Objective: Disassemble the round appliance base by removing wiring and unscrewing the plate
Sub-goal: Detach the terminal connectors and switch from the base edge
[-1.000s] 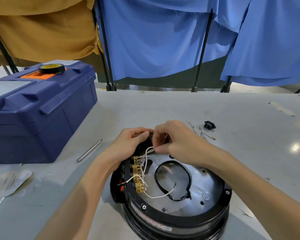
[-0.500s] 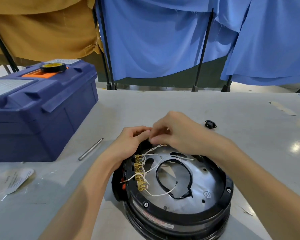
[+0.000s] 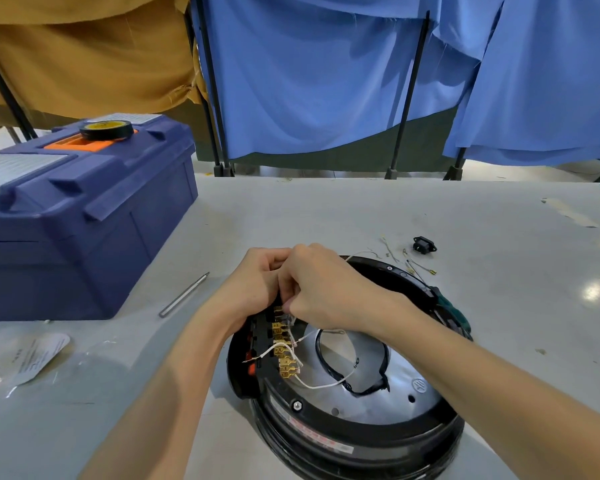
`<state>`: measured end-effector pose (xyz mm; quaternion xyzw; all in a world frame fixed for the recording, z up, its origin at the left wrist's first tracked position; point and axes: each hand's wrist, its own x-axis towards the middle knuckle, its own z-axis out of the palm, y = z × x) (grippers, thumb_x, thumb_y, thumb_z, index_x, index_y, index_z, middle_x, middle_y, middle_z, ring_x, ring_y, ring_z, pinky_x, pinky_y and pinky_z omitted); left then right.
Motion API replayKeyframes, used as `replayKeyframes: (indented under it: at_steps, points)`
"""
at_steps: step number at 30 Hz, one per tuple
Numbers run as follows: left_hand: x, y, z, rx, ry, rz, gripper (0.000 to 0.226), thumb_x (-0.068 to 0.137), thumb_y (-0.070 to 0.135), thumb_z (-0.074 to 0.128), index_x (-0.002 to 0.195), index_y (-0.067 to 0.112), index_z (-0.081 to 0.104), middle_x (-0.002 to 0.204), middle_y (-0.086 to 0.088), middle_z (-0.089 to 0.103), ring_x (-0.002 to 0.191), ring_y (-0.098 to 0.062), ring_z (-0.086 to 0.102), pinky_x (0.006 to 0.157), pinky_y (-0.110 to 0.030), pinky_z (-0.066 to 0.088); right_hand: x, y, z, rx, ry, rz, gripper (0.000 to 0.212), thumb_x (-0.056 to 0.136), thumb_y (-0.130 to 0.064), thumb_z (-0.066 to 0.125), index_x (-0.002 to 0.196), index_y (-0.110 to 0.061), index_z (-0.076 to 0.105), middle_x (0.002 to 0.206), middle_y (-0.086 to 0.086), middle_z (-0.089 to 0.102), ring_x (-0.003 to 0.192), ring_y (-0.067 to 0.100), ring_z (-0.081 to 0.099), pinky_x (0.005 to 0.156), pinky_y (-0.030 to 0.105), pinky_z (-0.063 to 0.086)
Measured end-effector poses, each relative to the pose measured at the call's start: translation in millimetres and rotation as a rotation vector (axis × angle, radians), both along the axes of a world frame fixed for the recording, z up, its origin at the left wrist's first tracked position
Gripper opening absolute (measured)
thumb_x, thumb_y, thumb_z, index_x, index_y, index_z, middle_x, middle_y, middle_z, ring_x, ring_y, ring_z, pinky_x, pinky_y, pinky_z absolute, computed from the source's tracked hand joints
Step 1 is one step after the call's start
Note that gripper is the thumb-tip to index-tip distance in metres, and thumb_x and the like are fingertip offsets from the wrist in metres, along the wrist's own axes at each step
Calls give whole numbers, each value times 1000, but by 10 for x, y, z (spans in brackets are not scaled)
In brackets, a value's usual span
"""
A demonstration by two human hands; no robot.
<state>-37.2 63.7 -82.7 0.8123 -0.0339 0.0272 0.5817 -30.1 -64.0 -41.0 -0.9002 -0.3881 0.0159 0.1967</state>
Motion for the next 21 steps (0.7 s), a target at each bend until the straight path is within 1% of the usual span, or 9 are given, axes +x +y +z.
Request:
replayKeyframes:
  at_steps: [3,4,6,8,12,16,18,19,21]
  points:
    - [0,13,-3,-2,-9,-12,60,84,-15,43,57,31,71,51,12,65,44,4,55,42,-9,39,15,-21,-11,10,-4,-18,18,65,4,57,53,-10,57,51,2,49,57,25,50,50,25,36]
    - [3,8,1,-12,-13,-16,54,88,-9,48,62,31,73,57,13,68,49,5,58,45,-8,41,40,-64,-15,24,-9,-32,18,63,4,56,52,-10,55,50,3,49,55,26,49,49,26,36]
    - [20,-1,1,-28,-21,-18,32,96,12,55,82,32,75,76,15,75,69,7,66,58,-6,45,86,-169,-32,79,27,-60,17,63,6,59,53,-7,62,50,6,55,56,28,55,50,32,43]
    - [32,-11,-1,-36,-27,-3,21,96,19,56,95,30,74,86,16,75,82,6,68,68,-7,48,94,-235,-38,119,75,-67,15,65,7,63,58,-6,68,50,2,56,57,26,58,53,33,49]
    - [19,-22,0,-45,-26,8,21,96,16,55,100,24,74,85,12,76,81,1,70,66,-9,50,107,-275,-18,186,215,-70,13,67,7,68,63,-5,71,50,2,59,50,13,53,53,28,47]
    - [26,-27,-11,-66,-10,25,21,97,14,54,106,18,73,89,6,77,84,-4,71,67,-10,51,123,-399,25,220,390,-38,9,75,2,69,69,-4,72,59,15,64,45,8,50,49,21,43]
    - [33,-34,-14,-82,-8,21,22,97,12,54,105,17,73,90,6,77,85,-3,71,68,-9,50,108,-428,32,183,439,-20,3,79,0,69,77,0,71,68,24,66,49,14,53,53,25,45]
    - [30,-37,-7,-87,-11,19,22,96,11,53,104,17,74,90,7,77,85,-2,71,68,-8,49,98,-427,36,166,449,-7,2,80,-1,70,82,0,71,70,23,66,53,16,55,55,27,46]
    - [18,-37,10,-77,-15,22,24,96,9,53,98,20,75,84,9,76,79,0,70,64,-7,48,82,-396,52,139,381,29,16,76,-4,77,92,-4,73,75,14,69,63,15,60,63,27,49]
